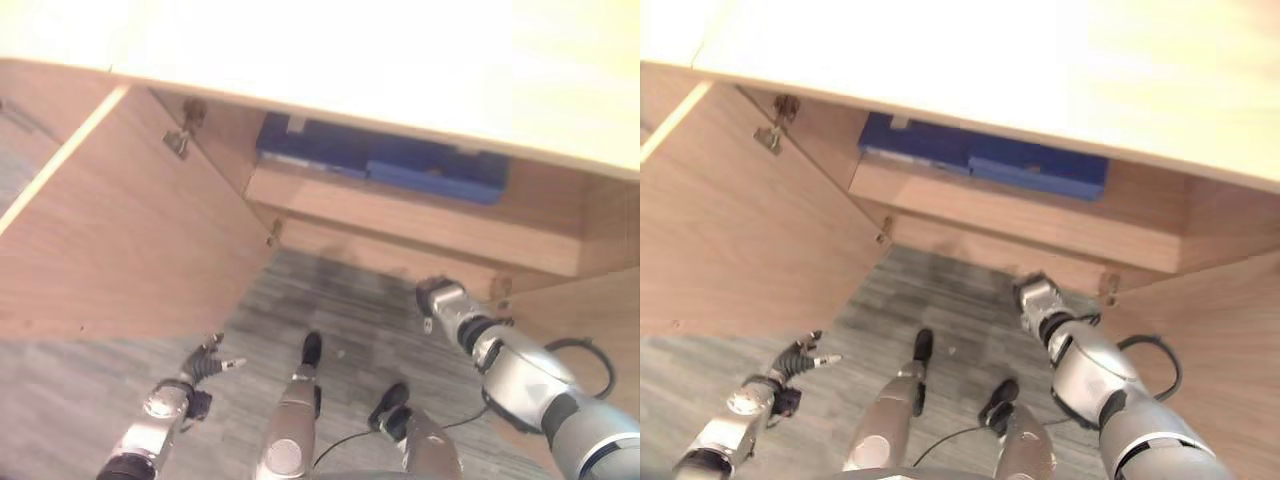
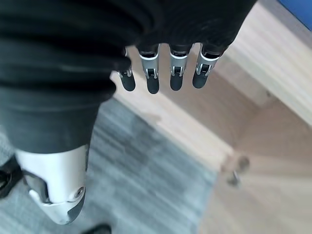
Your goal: Put the empty folder in the office cabinet
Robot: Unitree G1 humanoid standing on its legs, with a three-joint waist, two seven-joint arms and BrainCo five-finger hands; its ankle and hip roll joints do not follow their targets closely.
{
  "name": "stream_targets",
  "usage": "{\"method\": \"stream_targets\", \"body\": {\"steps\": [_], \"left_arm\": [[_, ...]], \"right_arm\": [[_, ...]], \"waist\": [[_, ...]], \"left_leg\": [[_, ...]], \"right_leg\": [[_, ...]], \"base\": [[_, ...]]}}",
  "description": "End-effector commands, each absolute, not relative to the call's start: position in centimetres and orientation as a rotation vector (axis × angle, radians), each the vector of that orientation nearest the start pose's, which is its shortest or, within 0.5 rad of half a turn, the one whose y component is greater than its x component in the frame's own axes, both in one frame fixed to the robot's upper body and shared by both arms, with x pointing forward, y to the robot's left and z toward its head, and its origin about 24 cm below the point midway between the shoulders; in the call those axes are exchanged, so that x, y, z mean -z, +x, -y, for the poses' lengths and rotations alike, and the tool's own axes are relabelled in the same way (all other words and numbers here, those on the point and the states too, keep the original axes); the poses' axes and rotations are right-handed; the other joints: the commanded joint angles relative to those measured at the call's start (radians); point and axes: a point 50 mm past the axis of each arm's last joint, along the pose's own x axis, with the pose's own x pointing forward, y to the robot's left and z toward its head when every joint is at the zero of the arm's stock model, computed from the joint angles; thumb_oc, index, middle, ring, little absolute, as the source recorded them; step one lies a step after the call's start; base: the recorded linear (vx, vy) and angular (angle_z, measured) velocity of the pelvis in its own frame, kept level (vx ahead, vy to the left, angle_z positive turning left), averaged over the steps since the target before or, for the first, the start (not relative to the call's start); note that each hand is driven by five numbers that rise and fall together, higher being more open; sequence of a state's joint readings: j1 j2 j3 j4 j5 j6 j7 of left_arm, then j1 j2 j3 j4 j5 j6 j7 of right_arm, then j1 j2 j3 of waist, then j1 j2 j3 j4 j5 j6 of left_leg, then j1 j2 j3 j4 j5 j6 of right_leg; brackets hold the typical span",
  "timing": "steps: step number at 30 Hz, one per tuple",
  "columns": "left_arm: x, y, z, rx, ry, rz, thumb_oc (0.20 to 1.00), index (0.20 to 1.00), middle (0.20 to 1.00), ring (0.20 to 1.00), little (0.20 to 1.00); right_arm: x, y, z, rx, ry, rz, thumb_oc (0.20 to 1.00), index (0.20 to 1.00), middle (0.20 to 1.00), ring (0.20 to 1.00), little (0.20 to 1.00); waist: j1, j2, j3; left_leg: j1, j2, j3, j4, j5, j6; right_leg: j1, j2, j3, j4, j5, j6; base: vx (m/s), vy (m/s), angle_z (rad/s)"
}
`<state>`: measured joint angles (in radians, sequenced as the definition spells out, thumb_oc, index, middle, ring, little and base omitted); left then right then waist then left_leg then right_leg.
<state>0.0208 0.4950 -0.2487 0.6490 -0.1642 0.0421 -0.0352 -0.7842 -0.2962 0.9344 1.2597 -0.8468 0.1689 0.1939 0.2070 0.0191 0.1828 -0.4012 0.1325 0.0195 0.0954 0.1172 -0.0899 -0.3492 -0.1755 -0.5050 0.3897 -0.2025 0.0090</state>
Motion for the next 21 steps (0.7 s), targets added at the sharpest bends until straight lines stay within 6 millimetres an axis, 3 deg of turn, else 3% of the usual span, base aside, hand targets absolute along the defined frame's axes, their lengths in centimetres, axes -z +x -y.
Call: {"method": "stream_targets", "body": {"steps": [1, 2, 3, 4, 6, 7, 9, 12, 15, 16, 17, 18, 19, 21], "left_arm": [[9.7, 18.3, -26.1, 0.091, 0.487, -0.824, 1.0, 1.0, 1.0, 1.0, 1.0], [11.9, 16.2, -25.8, 0.081, 0.469, -0.963, 1.0, 1.0, 1.0, 1.0, 1.0], [13.0, 15.1, -25.5, 0.069, 0.454, -1.031, 1.0, 1.0, 1.0, 1.0, 1.0], [13.0, 15.1, -25.5, 0.069, 0.454, -1.031, 1.0, 1.0, 1.0, 1.0, 1.0], [14.3, 13.3, -25.0, 0.042, 0.431, -1.119, 1.0, 1.0, 1.0, 1.0, 1.0], [14.8, 12.3, -25.0, 0.012, 0.435, -1.156, 1.0, 1.0, 1.0, 1.0, 1.0], [15.1, 11.5, -24.9, -0.003, 0.424, -1.176, 1.0, 1.0, 1.0, 1.0, 1.0], [15.4, 11.4, -23.8, -0.017, 0.358, -1.164, 1.0, 1.0, 1.0, 1.0, 1.0], [15.5, 11.7, -23.0, -0.006, 0.356, -1.146, 1.0, 1.0, 1.0, 1.0, 1.0], [15.6, 11.7, -22.5, 0.017, 0.37, -1.145, 1.0, 1.0, 1.0, 1.0, 1.0], [15.7, 11.9, -21.5, 0.085, 0.412, -1.133, 1.0, 1.0, 1.0, 1.0, 1.0], [15.7, 11.9, -21.5, 0.085, 0.412, -1.133, 1.0, 1.0, 1.0, 1.0, 1.0], [15.8, 12.2, -20.5, 0.153, 0.452, -1.117, 1.0, 1.0, 1.0, 1.0, 1.0], [15.9, 12.3, -20.0, 0.172, 0.457, -1.121, 1.0, 1.0, 1.0, 1.0, 1.0]], "right_arm": [[0.5, 34.8, 19.4, -0.526, -1.968, -0.665, 1.0, 1.0, 1.0, 1.0, 1.0], [2.7, 33.1, 19.4, -0.567, -1.885, -0.72, 1.0, 1.0, 1.0, 1.0, 1.0], [4.1, 31.9, 19.3, -0.591, -1.81, -0.754, 1.0, 1.0, 1.0, 1.0, 1.0], [4.1, 31.9, 19.3, -0.591, -1.81, -0.754, 1.0, 1.0, 1.0, 1.0, 1.0], [6.6, 29.4, 19.5, -0.622, -1.677, -0.822, 1.0, 1.0, 1.0, 1.0, 1.0], [8.7, 26.8, 19.9, -0.615, -1.496, -0.902, 1.0, 1.0, 1.0, 1.0, 1.0], [10.1, 24.8, 20.4, -0.58, -1.315, -0.949, 1.0, 1.0, 1.0, 1.0, 1.0], [11.5, 22.0, 22.3, -0.457, -1.103, -1.02, 1.0, 1.0, 1.0, 1.0, 1.0], [12.4, 19.9, 23.8, -0.374, -1.017, -1.094, 1.0, 1.0, 1.0, 1.0, 1.0], [12.9, 18.7, 24.2, -0.37, -1.004, -1.134, 1.0, 1.0, 1.0, 1.0, 1.0], [13.8, 16.2, 25.1, -0.362, -0.976, -1.221, 1.0, 1.0, 1.0, 1.0, 1.0], [13.8, 16.2, 25.1, -0.362, -0.976, -1.221, 1.0, 1.0, 1.0, 1.0, 1.0], [14.4, 13.8, 25.9, -0.317, -0.908, -1.289, 1.0, 1.0, 1.0, 1.0, 1.0], [14.6, 12.5, 26.7, -0.222, -0.81, -1.326, 1.0, 1.0, 1.0, 1.0, 1.0]], "waist": [[0.026, -0.013, 0.047], [0.016, -0.019, 0.025], [0.009, -0.02, 0.012], [0.009, -0.02, 0.012], [0.002, -0.022, -0.008], [-0.007, -0.03, -0.033], [-0.017, -0.038, -0.033], [-0.028, -0.053, -0.021], [-0.047, -0.056, -0.026], [-0.056, -0.057, -0.036], [-0.079, -0.052, -0.057], [-0.079, -0.052, -0.057], [-0.113, -0.048, -0.088], [-0.14, -0.044, -0.118]], "left_leg": [[0.038, 0.001, 0.034, -0.047, -0.033, -0.014], [0.083, 0.018, 0.048, -0.089, -0.008, -0.028], [0.116, 0.027, 0.057, -0.118, 0.005, -0.034], [0.116, 0.027, 0.057, -0.118, 0.005, -0.034], [0.163, 0.035, 0.065, -0.152, 0.029, -0.042], [0.207, 0.034, 0.066, -0.159, 0.014, -0.035], [0.211, 0.025, 0.066, -0.085, 0.0, -0.015], [0.225, -0.035, 0.007, 0.097, -0.086, 0.001], [0.242, -0.068, -0.028, 0.171, -0.118, 0.013], [0.25, -0.078, -0.036, 0.176, -0.131, 0.019], [0.289, -0.087, -0.029, 0.137, -0.168, 0.033], [0.288, -0.088, -0.03, 0.136, -0.167, 0.033], [0.339, -0.089, -0.001, 0.07, -0.201, 0.042], [0.37, -0.09, 0.019, 0.009, -0.208, 0.048]], "right_leg": [[0.093, 0.018, 0.047, -0.217, 0.066, 0.074], [0.139, 0.034, 0.048, -0.274, 0.075, 0.075], [0.168, 0.047, 0.051, -0.308, 0.083, 0.074], [0.168, 0.047, 0.051, -0.308, 0.083, 0.074], [0.216, 0.066, 0.063, -0.363, 0.098, 0.074], [0.257, 0.083, 0.078, -0.401, 0.107, 0.071], [0.276, 0.085, 0.097, -0.418, 0.139, 0.067], [0.308, 0.08, 0.146, -0.433, 0.158, 0.066], [0.324, 0.078, 0.172, -0.431, 0.164, 0.066], [0.33, 0.08, 0.179, -0.434, 0.167, 0.068], [0.341, 0.087, 0.186, -0.439, 0.168, 0.069], [0.34, 0.087, 0.186, -0.439, 0.168, 0.069], [0.343, 0.091, 0.193, -0.452, 0.181, 0.074], [0.341, 0.093, 0.203, -0.471, 0.198, 0.084]], "base": [[0.02, -0.135, -0.16], [0.03, -0.102, -0.16], [0.01, -0.091, -0.11], [0.03, -0.05, -0.14], [0.03, -0.069, -0.25], [0.02, -0.07, -0.26], [-0.1, -0.008, -0.18], [-0.11, 0.025, -0.72], [-0.05, 0.042, -0.33], [-0.01, 0.11, -0.42], [0.01, 0.085, -0.37], [0.02, 0.154, -0.32], [0.02, 0.132, -0.09], [-0.01, 0.156, -0.02]]}}
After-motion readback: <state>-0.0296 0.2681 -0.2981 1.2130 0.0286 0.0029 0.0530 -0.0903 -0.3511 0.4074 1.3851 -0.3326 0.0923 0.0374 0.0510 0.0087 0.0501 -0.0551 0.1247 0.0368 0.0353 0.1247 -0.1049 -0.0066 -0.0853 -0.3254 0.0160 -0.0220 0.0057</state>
